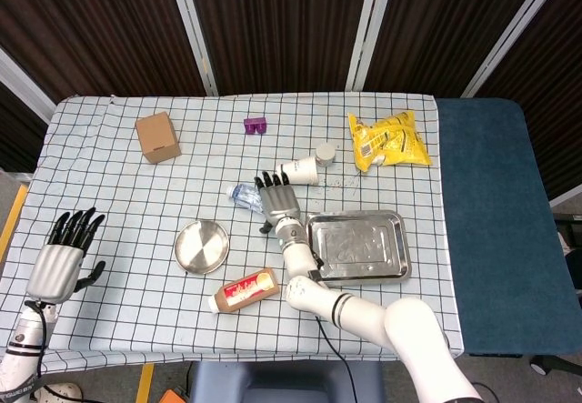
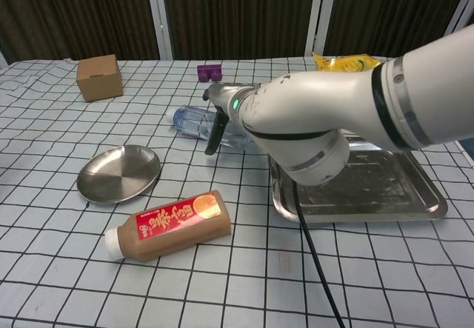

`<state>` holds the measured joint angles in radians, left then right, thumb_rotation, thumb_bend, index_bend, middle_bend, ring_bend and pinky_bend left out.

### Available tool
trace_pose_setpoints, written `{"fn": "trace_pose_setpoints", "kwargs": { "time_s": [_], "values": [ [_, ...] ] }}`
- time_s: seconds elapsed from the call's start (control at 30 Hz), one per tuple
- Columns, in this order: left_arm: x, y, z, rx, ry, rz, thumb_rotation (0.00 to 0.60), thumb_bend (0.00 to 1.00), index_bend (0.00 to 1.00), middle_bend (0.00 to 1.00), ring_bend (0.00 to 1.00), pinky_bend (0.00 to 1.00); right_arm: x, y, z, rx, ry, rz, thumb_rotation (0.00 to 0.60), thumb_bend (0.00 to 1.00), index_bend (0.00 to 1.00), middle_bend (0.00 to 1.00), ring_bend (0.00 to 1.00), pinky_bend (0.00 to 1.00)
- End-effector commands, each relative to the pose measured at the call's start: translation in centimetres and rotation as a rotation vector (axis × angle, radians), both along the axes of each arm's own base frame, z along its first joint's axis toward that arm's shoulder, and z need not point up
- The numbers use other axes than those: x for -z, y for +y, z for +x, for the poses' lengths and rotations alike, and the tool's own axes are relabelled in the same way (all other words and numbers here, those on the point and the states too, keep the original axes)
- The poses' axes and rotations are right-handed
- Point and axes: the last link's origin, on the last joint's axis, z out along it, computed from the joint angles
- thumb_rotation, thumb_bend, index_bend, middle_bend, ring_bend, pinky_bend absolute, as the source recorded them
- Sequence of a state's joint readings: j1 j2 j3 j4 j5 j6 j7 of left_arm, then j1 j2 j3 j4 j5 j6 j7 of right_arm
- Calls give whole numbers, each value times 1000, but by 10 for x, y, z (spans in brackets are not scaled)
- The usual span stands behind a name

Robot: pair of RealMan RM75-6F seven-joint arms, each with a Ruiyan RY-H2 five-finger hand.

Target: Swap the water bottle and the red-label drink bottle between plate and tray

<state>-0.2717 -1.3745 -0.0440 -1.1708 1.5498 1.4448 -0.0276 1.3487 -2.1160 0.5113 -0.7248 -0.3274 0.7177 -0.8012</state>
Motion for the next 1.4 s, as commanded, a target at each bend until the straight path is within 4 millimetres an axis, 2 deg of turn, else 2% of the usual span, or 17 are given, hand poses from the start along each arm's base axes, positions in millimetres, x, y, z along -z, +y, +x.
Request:
{"fn": "trace_pose_setpoints", "kwargs": {
  "time_s": [0.03, 0.23, 0.6, 0.73, 0.8, 1.03, 1.23, 1.33, 1.4],
  "values": [
    [-1, 0, 0, 1, -2, 3, 600, 350, 0, 0, 0, 2, 10, 3, 4, 6, -9, 14, 600, 74, 111, 128, 16, 217],
    [-3, 0, -1, -3, -5, 4, 600, 350, 0, 0, 0, 3, 14, 4, 8, -8, 0, 0, 600, 78, 364, 332, 252, 427],
    [-4, 0, -1, -2, -5, 0, 600, 350, 0, 0, 0, 2, 14, 6, 8, -42, 32, -47, 600, 109, 628, 513, 488, 638],
    [-4, 0, -1, -3, -6, -1, 600, 350, 0, 0, 0, 2, 12, 5, 9, -50, 23, -68, 600, 191, 781, 623, 618, 744],
    [-4, -1, 0, -1, -6, -2, 600, 350, 0, 0, 0, 2, 6, 4, 10, -76, 20, -110, 600, 211, 823, 657, 655, 772],
    [-3, -2, 2, 5, -8, -4, 600, 350, 0, 0, 0, 2, -10, 3, 17, -140, -30, -185, 600, 245, 914, 728, 732, 815],
    [-2, -3, 3, 12, -8, -7, 600, 350, 0, 0, 0, 2, -36, 3, 22, -198, -72, -247, 600, 254, 940, 750, 756, 827],
    [-4, -5, 4, 17, -9, -2, 600, 350, 0, 0, 0, 3, -57, 6, 15, -238, -57, -277, 600, 259, 940, 750, 757, 827],
    [-5, -7, 4, 22, -9, 3, 600, 350, 0, 0, 0, 2, -77, 11, 2, -276, -33, -296, 600, 262, 940, 751, 758, 827]
  ]
}}
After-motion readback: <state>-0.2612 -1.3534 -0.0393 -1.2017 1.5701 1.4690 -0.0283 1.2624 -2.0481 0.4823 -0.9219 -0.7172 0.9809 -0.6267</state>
